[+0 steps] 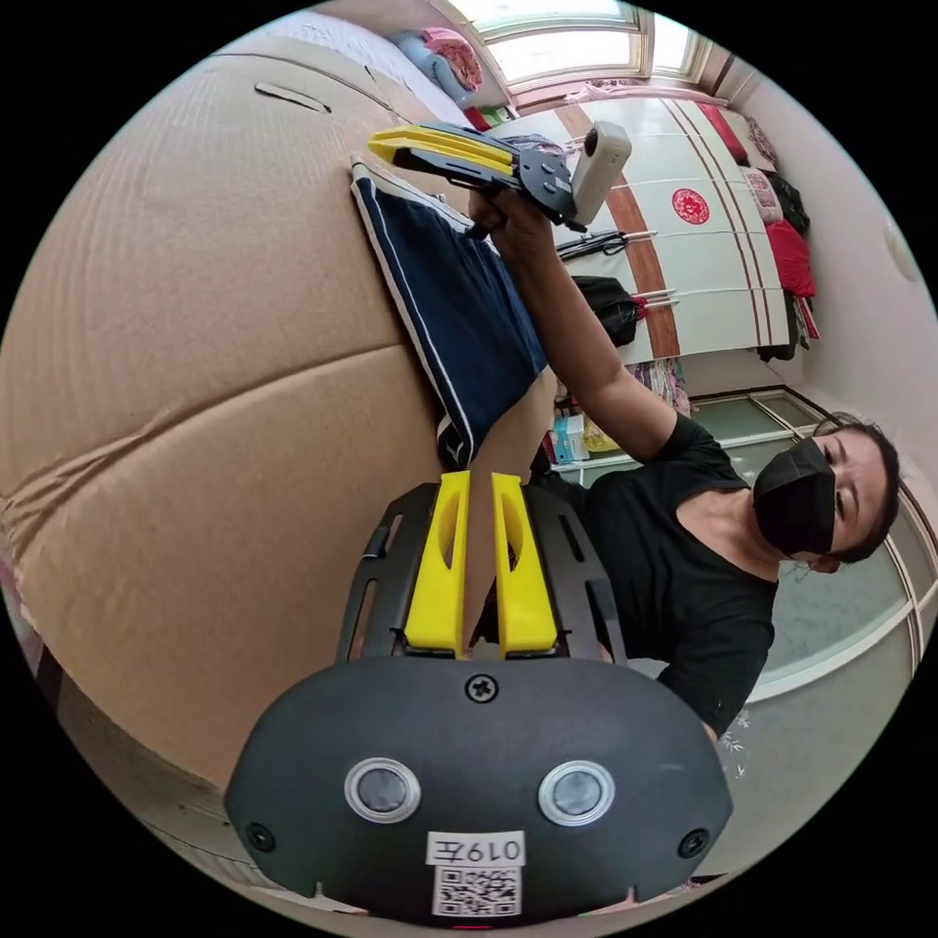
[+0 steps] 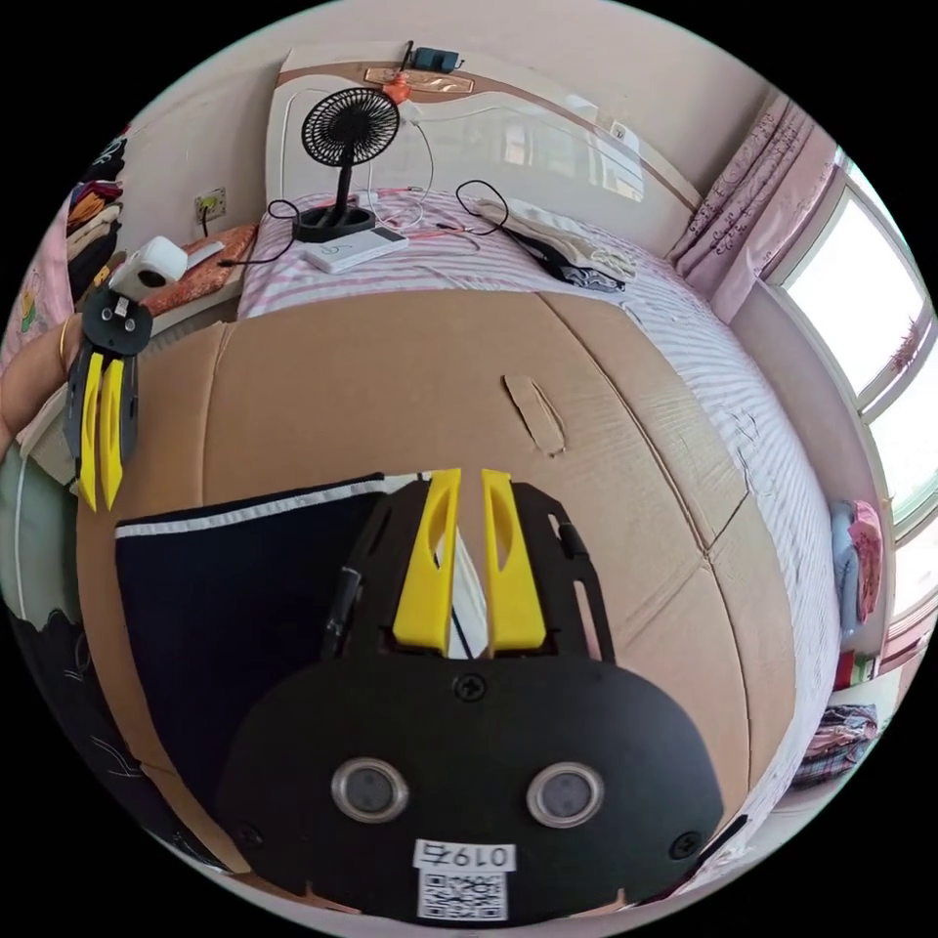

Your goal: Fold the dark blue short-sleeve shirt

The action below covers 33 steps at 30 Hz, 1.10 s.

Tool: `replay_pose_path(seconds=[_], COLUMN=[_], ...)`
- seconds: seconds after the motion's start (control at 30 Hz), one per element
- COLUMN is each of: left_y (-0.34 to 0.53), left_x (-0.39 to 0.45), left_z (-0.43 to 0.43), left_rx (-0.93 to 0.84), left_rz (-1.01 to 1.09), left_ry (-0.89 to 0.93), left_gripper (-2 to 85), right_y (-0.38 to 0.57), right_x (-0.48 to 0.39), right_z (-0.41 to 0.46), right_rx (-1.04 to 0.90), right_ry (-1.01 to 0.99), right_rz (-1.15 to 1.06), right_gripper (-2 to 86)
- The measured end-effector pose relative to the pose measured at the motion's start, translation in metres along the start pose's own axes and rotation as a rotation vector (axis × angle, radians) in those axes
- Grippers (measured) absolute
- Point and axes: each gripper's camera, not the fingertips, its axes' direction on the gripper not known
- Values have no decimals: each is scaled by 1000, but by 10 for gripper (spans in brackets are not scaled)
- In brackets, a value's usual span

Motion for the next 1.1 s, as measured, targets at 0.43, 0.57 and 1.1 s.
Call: replay_pose_path(seconds=[0.43, 0.57, 1.1], left_y=[-34, -60, -173], left_x=[100, 92, 15], left_z=[-12, -16, -52], left_rx=[346, 400, 333], left_rz=[202, 103, -170], left_ry=[-725, -753, -475], left_gripper=[16, 33, 66], right_y=[139, 154, 153], right_x=[-263, -340, -443], right_z=[-239, -255, -236], right_rx=[366, 318, 122], right_ry=[78, 129, 209], right_rz=[-82, -113, -255], right_gripper=[56, 20, 88])
